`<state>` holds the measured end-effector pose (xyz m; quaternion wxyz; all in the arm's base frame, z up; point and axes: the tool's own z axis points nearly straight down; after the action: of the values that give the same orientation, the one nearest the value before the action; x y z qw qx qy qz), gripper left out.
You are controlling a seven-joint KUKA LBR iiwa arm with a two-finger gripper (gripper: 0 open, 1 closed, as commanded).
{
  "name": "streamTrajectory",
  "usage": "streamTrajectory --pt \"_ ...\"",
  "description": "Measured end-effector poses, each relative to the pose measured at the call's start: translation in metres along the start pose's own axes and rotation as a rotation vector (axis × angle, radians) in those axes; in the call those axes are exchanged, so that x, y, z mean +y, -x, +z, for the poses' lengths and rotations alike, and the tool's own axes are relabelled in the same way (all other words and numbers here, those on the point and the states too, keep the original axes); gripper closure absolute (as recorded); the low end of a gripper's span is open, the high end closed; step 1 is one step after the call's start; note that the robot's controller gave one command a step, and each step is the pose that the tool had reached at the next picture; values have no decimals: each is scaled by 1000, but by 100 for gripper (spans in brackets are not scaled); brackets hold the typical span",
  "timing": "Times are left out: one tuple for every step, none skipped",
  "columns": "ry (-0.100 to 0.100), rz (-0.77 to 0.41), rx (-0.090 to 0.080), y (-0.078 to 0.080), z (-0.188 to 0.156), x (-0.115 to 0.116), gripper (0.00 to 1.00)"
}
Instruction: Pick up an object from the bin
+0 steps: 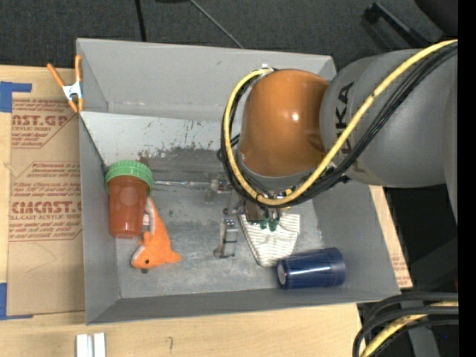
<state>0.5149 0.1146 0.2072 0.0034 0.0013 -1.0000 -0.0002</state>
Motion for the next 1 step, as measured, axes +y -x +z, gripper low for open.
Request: streamTrajectory --pt "1 2 -8 2 -5 -1 0"
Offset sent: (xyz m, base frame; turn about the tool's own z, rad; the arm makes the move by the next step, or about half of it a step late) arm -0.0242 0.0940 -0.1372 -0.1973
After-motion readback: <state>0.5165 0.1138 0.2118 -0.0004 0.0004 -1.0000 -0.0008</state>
